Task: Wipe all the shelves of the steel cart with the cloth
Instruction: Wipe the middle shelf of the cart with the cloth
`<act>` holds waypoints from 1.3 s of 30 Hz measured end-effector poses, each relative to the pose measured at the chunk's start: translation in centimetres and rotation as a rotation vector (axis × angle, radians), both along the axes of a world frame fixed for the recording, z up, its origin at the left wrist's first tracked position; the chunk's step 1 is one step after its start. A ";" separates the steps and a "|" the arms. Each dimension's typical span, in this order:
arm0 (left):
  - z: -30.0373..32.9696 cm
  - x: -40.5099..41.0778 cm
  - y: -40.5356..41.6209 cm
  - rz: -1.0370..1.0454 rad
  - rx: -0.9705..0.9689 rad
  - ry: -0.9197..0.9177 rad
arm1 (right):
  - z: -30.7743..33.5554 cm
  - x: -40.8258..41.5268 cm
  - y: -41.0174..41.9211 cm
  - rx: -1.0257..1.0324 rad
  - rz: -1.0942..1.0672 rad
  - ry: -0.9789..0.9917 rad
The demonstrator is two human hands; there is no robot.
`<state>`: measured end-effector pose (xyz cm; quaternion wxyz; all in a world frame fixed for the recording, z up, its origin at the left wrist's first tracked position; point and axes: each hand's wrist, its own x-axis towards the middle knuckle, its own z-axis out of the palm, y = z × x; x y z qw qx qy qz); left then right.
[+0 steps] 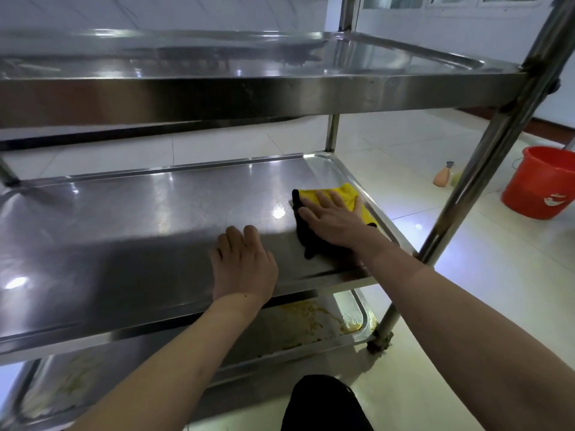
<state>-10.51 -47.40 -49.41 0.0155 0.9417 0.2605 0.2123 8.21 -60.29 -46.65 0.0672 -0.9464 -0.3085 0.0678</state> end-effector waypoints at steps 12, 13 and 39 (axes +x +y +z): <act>-0.3 0.0 0.0 0.058 0.034 -0.118 | -0.5 -4.4 -2.0 -0.004 0.238 -0.040; -0.4 -0.1 -0.1 0.052 0.037 -0.107 | -0.4 -4.4 -2.8 0.009 0.231 -0.049; 2.4 -1.1 -1.1 -0.131 -0.418 -0.661 | -0.6 -8.0 1.0 0.057 0.361 -0.050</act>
